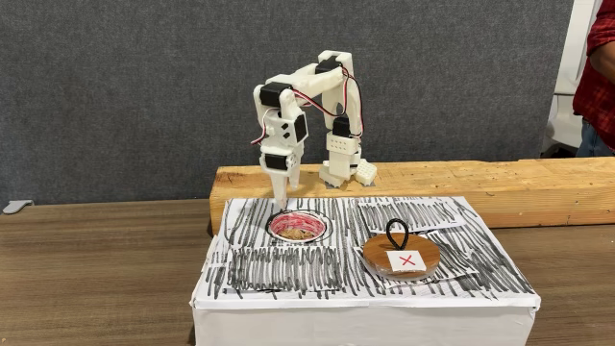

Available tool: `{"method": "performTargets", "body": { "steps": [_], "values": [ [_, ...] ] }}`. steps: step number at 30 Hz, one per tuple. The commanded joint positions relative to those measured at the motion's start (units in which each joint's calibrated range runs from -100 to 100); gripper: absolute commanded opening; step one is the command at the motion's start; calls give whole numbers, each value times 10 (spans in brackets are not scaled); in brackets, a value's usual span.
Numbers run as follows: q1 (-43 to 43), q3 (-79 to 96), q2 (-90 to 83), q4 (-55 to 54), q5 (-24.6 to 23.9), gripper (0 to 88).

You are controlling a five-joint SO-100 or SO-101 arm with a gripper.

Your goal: Pick the brown debris from the hole.

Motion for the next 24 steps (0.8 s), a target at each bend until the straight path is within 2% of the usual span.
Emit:
{"method": "performTargets", "body": {
  "steps": [1,15,24],
  "values": [
    [-1,0,-10,4,3,276],
    [0,2,1,4,3,279],
    [0,1,79,3,3,282]
  ]
}}
